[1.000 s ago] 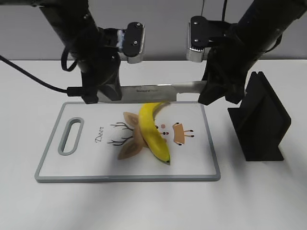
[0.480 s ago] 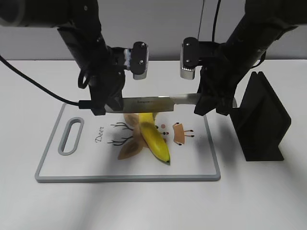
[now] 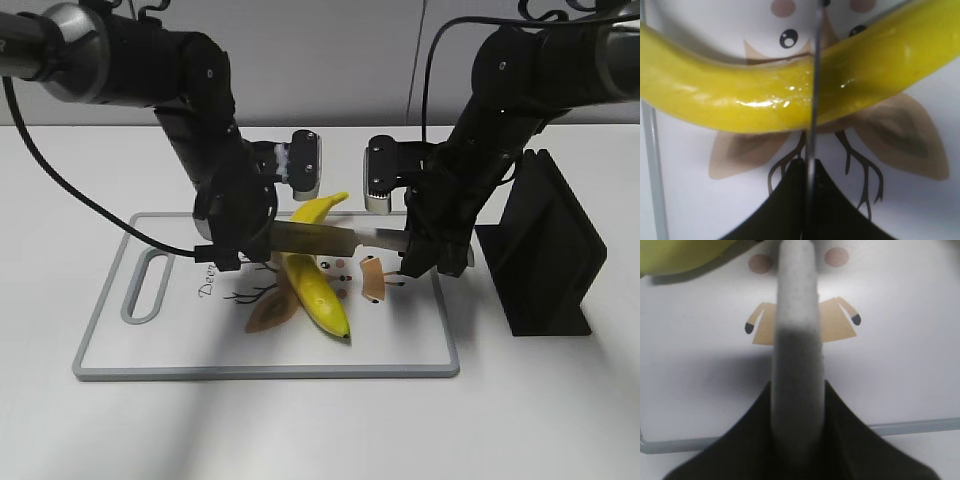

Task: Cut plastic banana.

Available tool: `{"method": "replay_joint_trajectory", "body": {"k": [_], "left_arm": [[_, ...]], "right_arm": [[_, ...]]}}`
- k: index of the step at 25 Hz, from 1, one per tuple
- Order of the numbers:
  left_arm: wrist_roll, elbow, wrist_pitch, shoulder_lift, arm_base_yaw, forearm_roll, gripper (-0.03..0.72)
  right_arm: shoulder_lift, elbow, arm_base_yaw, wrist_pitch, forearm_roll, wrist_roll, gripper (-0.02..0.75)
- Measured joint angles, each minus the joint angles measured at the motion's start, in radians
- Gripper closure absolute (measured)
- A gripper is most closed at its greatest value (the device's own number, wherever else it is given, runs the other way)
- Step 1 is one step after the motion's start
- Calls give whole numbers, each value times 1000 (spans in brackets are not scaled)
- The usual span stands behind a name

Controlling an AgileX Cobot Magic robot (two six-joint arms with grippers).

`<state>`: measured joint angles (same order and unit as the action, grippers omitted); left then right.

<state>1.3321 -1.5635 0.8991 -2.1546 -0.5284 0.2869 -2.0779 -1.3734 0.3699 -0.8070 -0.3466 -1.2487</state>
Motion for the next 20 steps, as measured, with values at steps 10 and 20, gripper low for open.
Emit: {"method": "replay_joint_trajectory", "body": {"k": [10,20], "left_arm": [[0,1,8,89,-3,-5,698],[1,2,59,151,-6,11,698]], "right_arm": [[61,0,1,-9,-4,5,561],[131,0,2,-73,-3,22,561]]}}
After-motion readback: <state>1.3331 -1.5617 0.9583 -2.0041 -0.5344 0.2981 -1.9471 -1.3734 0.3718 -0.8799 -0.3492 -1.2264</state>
